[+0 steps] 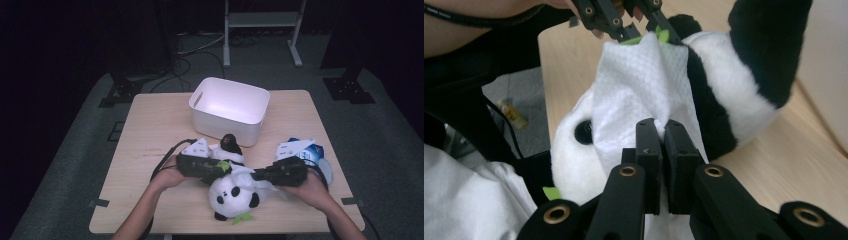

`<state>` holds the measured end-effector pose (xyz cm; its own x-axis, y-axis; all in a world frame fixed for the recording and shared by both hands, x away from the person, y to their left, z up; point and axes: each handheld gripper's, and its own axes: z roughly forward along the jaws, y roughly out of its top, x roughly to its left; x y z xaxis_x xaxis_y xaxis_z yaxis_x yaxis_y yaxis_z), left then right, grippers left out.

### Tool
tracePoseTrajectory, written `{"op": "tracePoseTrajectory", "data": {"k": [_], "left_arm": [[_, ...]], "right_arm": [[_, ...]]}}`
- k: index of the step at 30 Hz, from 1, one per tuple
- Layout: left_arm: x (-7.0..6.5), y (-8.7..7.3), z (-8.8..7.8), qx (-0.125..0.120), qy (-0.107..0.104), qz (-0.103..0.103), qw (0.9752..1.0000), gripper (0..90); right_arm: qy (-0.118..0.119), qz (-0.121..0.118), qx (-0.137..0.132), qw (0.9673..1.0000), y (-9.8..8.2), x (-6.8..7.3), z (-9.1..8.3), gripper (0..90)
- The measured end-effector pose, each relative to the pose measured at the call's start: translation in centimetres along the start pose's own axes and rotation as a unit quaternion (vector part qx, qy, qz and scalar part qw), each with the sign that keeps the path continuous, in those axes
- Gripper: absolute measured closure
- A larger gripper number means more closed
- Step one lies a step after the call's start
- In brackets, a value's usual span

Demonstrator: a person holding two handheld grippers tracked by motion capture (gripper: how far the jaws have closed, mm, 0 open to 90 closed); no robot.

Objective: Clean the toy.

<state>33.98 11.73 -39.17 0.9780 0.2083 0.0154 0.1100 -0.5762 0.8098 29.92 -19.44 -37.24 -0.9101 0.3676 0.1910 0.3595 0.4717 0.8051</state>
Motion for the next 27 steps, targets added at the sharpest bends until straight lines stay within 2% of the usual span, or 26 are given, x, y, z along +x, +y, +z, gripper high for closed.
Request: {"op": "tracePoseTrajectory", "data": {"k": [5,8,14,16,19,23,27], "left_arm": [[-0.3,-2.3,-2.2,0.003,0.014,-0.004,0.9999,71.8],[-0.4,-3.6,-2.9,0.001,0.024,-0.012,0.9996,71.9],[-0.5,-5.3,-3.8,0.007,0.041,-0.009,0.9991,72.2],[-0.3,-5.7,-3.9,0.011,0.048,-0.007,0.9987,72.3],[0.1,-6.3,-4.0,0.008,0.054,-0.017,0.9984,72.5],[0.5,-6.7,-3.9,0.010,0.059,-0.012,0.9981,72.6],[0.9,-6.6,-3.6,0.013,0.070,-0.003,0.9975,72.6]], "right_arm": [[0.024,-0.021,0.010,0.9994,2.2,0.9,2.8,86.2],[0.031,-0.037,0.019,0.9986,3.5,1.7,4.1,86.1],[0.043,-0.058,0.031,0.9969,5.5,2.9,5.6,86.2],[0.045,-0.065,0.035,0.9962,5.9,3.1,5.9,86.2],[0.045,-0.068,0.042,0.9958,6.0,3.2,6.2,86.2],[0.053,-0.058,0.049,0.9957,5.6,3.4,7.0,86.3],[0.057,-0.064,0.052,0.9950,5.6,3.9,7.7,86.5]]}}
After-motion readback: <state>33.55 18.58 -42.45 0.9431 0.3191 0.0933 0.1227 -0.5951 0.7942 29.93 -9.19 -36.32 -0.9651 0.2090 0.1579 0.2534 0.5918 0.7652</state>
